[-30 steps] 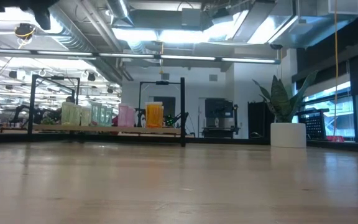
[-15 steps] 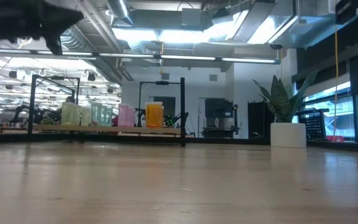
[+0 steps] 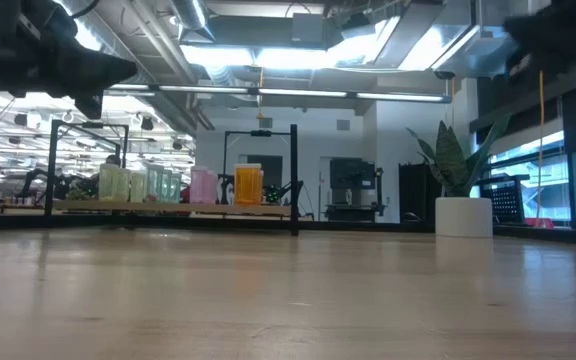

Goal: Pick and place medicine bottles onto shelf by color
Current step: Return to Home Position

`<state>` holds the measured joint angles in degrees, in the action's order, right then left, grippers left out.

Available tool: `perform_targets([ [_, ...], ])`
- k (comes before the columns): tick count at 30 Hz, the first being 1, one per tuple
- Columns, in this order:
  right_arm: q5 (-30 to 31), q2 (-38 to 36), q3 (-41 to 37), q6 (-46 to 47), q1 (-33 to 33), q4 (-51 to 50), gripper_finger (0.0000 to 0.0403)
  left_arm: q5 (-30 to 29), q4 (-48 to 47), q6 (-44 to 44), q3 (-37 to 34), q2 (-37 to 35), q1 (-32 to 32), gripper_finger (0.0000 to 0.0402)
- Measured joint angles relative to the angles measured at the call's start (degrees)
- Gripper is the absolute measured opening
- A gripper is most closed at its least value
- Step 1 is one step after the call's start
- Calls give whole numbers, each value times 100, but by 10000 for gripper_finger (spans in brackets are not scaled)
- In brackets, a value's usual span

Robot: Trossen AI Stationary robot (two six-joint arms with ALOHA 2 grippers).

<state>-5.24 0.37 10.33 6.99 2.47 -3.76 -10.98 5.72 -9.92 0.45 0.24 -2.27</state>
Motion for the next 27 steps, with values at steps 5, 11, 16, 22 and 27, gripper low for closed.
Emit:
perform_targets([
  [5,1,-1,-813,-333,-1,797,3,62,-15,134,0,1,1,1],
  [11,13,36,-984,-605,-8,804,4,307,-134,154,0,3,-2,1],
  [16,12,34,-984,-640,-8,820,5,309,-337,110,0,6,0,10],
  [22,10,34,-984,-578,-8,818,5,302,-334,139,0,5,1,15],
  [27,10,34,-977,-581,-8,818,6,299,-334,152,0,5,1,8],
])
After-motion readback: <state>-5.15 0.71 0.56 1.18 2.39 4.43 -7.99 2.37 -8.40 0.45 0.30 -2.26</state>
